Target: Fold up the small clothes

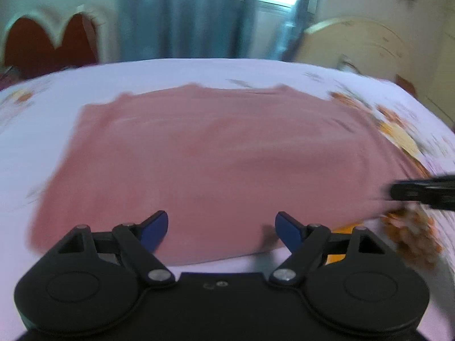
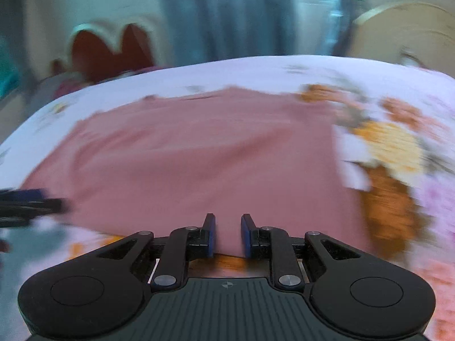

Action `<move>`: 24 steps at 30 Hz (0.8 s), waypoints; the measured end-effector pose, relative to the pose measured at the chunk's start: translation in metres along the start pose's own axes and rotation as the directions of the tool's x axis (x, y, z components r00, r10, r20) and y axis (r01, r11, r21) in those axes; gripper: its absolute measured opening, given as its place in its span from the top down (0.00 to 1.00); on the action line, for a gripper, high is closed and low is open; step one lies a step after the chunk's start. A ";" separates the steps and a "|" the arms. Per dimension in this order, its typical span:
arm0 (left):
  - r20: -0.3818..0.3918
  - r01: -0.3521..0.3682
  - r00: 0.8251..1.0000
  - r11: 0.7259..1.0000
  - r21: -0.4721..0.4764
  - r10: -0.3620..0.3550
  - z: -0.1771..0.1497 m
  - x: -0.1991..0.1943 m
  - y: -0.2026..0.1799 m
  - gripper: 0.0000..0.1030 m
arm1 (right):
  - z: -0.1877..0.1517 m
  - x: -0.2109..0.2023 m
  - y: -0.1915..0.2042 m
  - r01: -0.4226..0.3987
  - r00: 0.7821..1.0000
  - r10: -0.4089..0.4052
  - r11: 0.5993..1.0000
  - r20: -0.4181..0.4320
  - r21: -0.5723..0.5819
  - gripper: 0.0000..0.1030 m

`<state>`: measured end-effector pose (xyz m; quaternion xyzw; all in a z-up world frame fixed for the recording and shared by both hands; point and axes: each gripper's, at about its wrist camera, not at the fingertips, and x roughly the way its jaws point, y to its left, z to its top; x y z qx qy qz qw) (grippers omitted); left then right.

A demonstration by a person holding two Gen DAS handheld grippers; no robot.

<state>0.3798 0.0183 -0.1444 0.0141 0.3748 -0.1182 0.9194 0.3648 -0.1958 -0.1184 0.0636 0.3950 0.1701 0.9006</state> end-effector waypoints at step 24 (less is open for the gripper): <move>-0.041 -0.067 0.997 0.998 0.012 0.067 -0.005 0.005 0.002 0.19 | -0.010 -0.019 -0.072 0.202 0.979 -0.203 0.970 -0.005 0.135 0.86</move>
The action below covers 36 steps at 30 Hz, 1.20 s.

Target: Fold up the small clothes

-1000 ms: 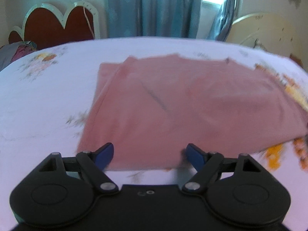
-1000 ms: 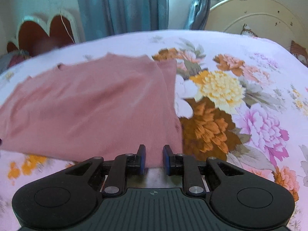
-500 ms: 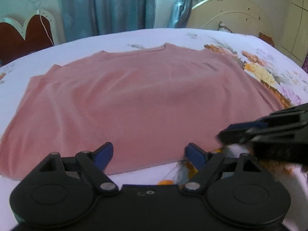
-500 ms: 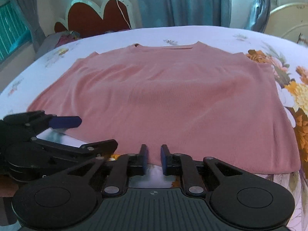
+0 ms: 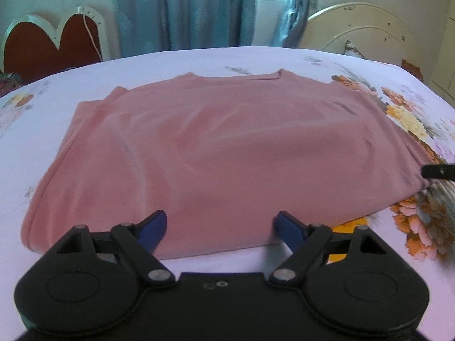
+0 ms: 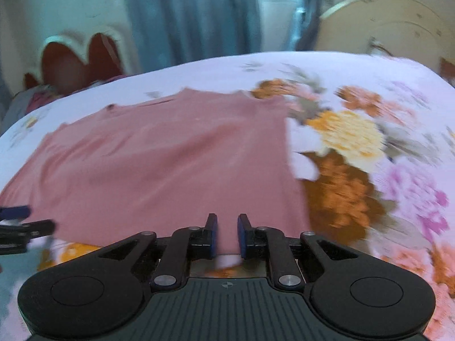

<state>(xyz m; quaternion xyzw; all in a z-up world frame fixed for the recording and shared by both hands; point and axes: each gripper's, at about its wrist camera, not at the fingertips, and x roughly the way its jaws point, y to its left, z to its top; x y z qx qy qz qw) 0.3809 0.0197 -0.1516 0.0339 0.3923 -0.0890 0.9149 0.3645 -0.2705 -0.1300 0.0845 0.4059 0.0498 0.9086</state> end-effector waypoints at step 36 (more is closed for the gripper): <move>0.221 0.174 0.975 0.636 -0.752 -0.005 -0.043 -0.011 0.149 0.41 | 0.039 0.015 0.076 -0.242 0.969 0.243 0.970 0.049 -0.029 1.00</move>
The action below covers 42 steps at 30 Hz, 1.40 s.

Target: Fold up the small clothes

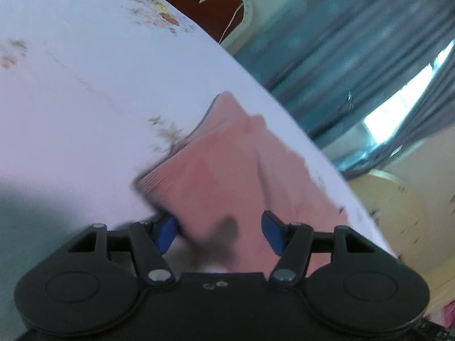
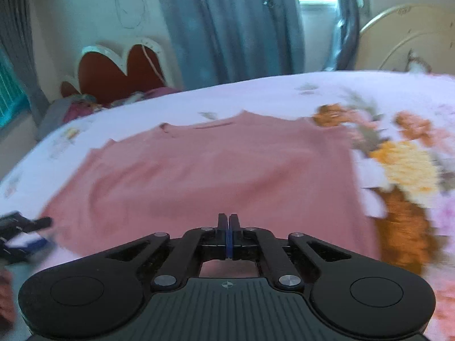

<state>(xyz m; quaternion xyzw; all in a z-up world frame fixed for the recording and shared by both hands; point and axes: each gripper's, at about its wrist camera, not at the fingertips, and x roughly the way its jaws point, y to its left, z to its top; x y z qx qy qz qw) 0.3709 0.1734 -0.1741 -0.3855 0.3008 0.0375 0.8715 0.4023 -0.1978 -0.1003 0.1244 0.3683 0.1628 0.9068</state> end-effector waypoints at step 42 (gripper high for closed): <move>-0.470 0.269 0.879 0.726 0.633 0.084 -0.183 0.098 -0.340 0.49 | 0.034 -0.034 -0.224 -0.236 0.972 0.197 0.819 0.129 0.523 1.00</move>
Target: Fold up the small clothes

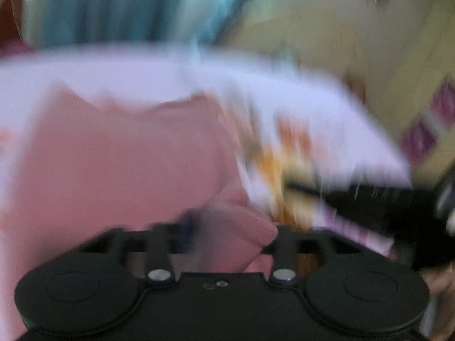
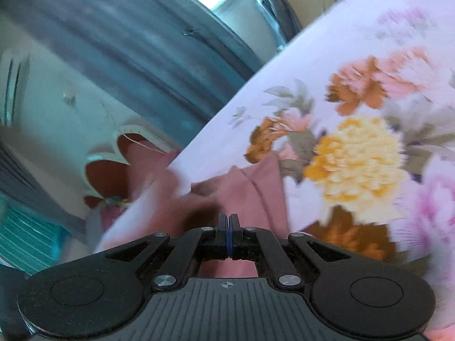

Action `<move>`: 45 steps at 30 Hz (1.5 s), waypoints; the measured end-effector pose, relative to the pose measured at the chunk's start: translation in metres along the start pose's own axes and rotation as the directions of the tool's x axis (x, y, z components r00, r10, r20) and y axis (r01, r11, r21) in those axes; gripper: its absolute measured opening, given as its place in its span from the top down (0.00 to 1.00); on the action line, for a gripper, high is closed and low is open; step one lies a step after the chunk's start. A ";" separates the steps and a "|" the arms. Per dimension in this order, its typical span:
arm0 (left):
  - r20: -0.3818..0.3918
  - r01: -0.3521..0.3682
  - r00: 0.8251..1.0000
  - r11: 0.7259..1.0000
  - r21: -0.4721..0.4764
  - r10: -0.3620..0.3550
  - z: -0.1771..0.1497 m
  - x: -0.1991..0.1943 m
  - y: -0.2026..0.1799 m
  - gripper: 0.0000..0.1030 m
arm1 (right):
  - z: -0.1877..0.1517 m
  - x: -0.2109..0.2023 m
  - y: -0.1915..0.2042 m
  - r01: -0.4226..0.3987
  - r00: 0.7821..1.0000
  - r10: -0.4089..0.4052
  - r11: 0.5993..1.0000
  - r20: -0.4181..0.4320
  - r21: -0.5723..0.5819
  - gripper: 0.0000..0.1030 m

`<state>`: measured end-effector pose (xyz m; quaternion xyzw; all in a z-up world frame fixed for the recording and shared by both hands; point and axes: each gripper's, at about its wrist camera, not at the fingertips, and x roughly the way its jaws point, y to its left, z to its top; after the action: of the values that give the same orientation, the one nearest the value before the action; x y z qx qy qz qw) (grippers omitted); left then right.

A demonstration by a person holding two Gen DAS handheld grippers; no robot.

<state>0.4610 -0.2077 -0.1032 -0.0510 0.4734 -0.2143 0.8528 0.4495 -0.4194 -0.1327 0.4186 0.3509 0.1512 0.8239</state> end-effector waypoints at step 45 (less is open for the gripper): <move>0.157 -0.019 0.987 1.000 0.016 0.016 0.024 -0.037 0.139 0.83 | -0.009 0.065 0.088 0.102 0.974 -0.184 0.875 -0.129 -0.474 0.92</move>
<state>0.5078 -0.0700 -0.1010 -0.0562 0.4033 -0.2062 0.8898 0.4930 -0.3256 -0.0955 0.1678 0.4035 0.2046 0.8759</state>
